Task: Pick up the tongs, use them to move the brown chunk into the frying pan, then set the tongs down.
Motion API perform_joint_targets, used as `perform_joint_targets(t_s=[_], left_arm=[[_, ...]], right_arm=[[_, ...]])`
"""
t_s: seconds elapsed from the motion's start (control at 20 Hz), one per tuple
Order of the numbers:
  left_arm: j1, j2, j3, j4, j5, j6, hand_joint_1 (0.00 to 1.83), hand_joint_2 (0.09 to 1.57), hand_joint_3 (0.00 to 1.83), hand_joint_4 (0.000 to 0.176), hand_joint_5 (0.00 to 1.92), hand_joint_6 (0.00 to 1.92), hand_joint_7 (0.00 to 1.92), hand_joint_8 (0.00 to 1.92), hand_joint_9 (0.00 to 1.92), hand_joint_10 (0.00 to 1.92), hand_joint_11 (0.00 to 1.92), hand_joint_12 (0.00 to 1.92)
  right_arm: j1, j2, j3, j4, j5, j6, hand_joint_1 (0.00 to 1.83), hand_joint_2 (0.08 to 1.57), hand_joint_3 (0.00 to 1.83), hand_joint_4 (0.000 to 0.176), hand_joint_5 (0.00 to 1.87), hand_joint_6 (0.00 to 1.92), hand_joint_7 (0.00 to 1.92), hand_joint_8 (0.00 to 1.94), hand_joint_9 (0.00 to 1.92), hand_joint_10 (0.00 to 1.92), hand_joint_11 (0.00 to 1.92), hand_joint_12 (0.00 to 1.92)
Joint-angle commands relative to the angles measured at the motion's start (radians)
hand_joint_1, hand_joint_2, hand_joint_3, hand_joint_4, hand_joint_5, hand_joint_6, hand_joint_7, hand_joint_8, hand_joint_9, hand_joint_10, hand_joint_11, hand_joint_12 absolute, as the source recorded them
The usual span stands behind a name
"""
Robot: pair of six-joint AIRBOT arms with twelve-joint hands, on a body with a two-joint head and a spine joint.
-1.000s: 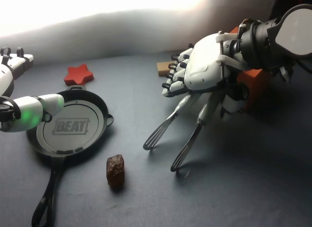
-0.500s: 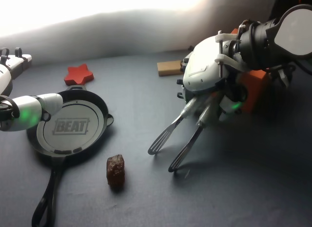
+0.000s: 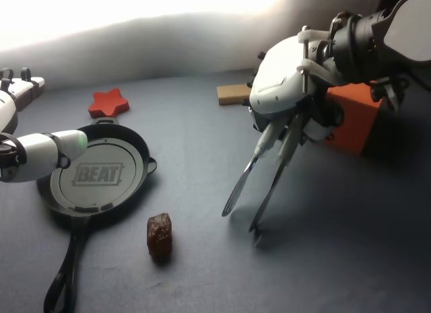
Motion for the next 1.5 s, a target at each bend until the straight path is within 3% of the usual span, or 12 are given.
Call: perform_joint_targets(t_s=[0.0, 0.25, 0.35, 0.65, 0.8, 1.0, 1.05, 1.15, 1.2, 1.25, 1.35, 1.45], left_arm=[[-0.008, 0.006, 0.007, 0.055, -0.083, -0.001, 0.0, 1.23, 0.0, 0.0, 0.12, 0.0, 0.17, 0.0, 0.15, 0.0, 0.0, 0.42], [-0.008, 0.006, 0.007, 0.055, -0.083, -0.001, 0.01, 1.23, 0.0, 0.0, 0.12, 0.0, 0.17, 0.0, 0.14, 0.0, 0.0, 0.39], [-0.007, 0.006, 0.009, 0.056, -0.083, -0.003, 0.0, 1.22, 0.0, 0.0, 0.12, 0.0, 0.17, 0.0, 0.15, 0.0, 0.0, 0.45], [-0.004, 0.006, 0.013, 0.061, -0.08, -0.006, 0.01, 1.23, 0.0, 0.0, 0.15, 0.0, 0.18, 0.0, 0.16, 0.0, 0.0, 0.47], [-0.004, 0.006, 0.012, 0.063, -0.08, -0.006, 0.01, 1.23, 0.0, 0.0, 0.13, 0.0, 0.18, 0.0, 0.16, 0.0, 0.0, 0.46], [-0.003, 0.007, 0.015, 0.063, -0.08, -0.008, 0.03, 1.24, 0.0, 0.0, 0.11, 0.0, 0.17, 0.0, 0.15, 0.0, 0.0, 0.44], [-0.003, 0.007, 0.016, 0.063, -0.08, -0.008, 0.04, 1.23, 0.0, 0.0, 0.13, 0.01, 0.18, 0.0, 0.16, 0.01, 0.0, 0.48], [-0.003, 0.007, 0.017, 0.063, -0.08, -0.008, 0.02, 1.23, 0.0, 0.0, 0.12, 0.0, 0.17, 0.0, 0.15, 0.0, 0.0, 0.44], [-0.003, 0.007, 0.017, 0.063, -0.08, -0.008, 0.03, 1.23, 0.0, 0.0, 0.13, 0.0, 0.17, 0.0, 0.15, 0.0, 0.0, 0.42], [-0.003, 0.007, 0.017, 0.063, -0.08, -0.008, 0.03, 1.23, 0.0, 0.0, 0.13, 0.0, 0.17, 0.0, 0.15, 0.0, 0.0, 0.42], [-0.001, 0.007, 0.017, 0.063, -0.08, -0.008, 0.03, 1.23, 0.0, 0.0, 0.13, 0.0, 0.17, 0.0, 0.15, 0.0, 0.0, 0.42], [-0.001, 0.007, 0.017, 0.063, -0.08, -0.009, 0.0, 1.23, 0.0, 0.0, 0.12, 0.0, 0.16, 0.0, 0.14, 0.0, 0.0, 0.43]], right_arm=[[0.025, 0.014, -0.021, 0.004, -0.077, 0.016, 1.21, 1.12, 0.0, 0.02, 0.95, 1.09, 1.02, 0.91, 1.04, 0.67, 0.64, 1.56], [0.053, 0.106, -0.169, 0.001, -0.186, 0.19, 1.2, 1.14, 0.0, 0.018, 0.9, 1.15, 0.98, 0.98, 0.97, 0.77, 0.59, 1.59], [0.062, 0.148, -0.234, 0.0, -0.229, 0.243, 1.21, 1.12, 0.0, 0.021, 0.95, 1.08, 1.01, 0.93, 0.98, 0.76, 0.62, 1.57], [0.058, 0.244, -0.373, 0.004, -0.383, 0.271, 1.21, 1.13, 0.0, 0.02, 0.92, 1.11, 1.0, 0.96, 0.97, 0.79, 0.61, 1.62], [0.035, 0.297, -0.462, 0.006, -0.548, 0.279, 1.21, 1.14, 0.0, 0.019, 0.91, 1.13, 0.98, 0.98, 0.95, 0.8, 0.6, 1.61], [0.002, 0.336, -0.55, 0.014, -0.592, 0.281, 1.21, 1.14, 0.0, 0.018, 0.91, 1.13, 0.99, 0.97, 0.95, 0.77, 0.58, 1.59], [-0.009, 0.341, -0.56, 0.115, -0.602, 0.223, 1.21, 1.13, 0.0, 0.018, 0.92, 1.13, 0.99, 0.96, 0.95, 0.77, 0.58, 1.58], [-0.036, 0.34, -0.575, 0.566, -0.69, -0.12, 1.21, 1.13, 0.0, 0.021, 0.94, 1.09, 0.99, 0.95, 0.96, 0.75, 0.59, 1.58], [-0.047, 0.327, -0.58, 0.813, -0.785, -0.373, 1.21, 1.13, 0.0, 0.019, 0.94, 1.1, 1.0, 0.94, 0.96, 0.75, 0.6, 1.57], [-0.059, 0.319, -0.58, 0.902, -0.832, -0.443, 1.21, 1.13, 0.0, 0.019, 0.94, 1.1, 1.01, 0.94, 0.97, 0.76, 0.61, 1.58], [-0.077, 0.316, -0.587, 0.937, -0.853, -0.479, 1.21, 1.14, 0.0, 0.017, 0.91, 1.14, 0.98, 0.97, 0.95, 0.76, 0.59, 1.6], [-0.085, 0.316, -0.605, 1.062, -0.871, -0.611, 1.21, 1.14, 0.0, 0.016, 0.9, 1.15, 0.99, 0.97, 0.96, 0.76, 0.6, 1.6]])
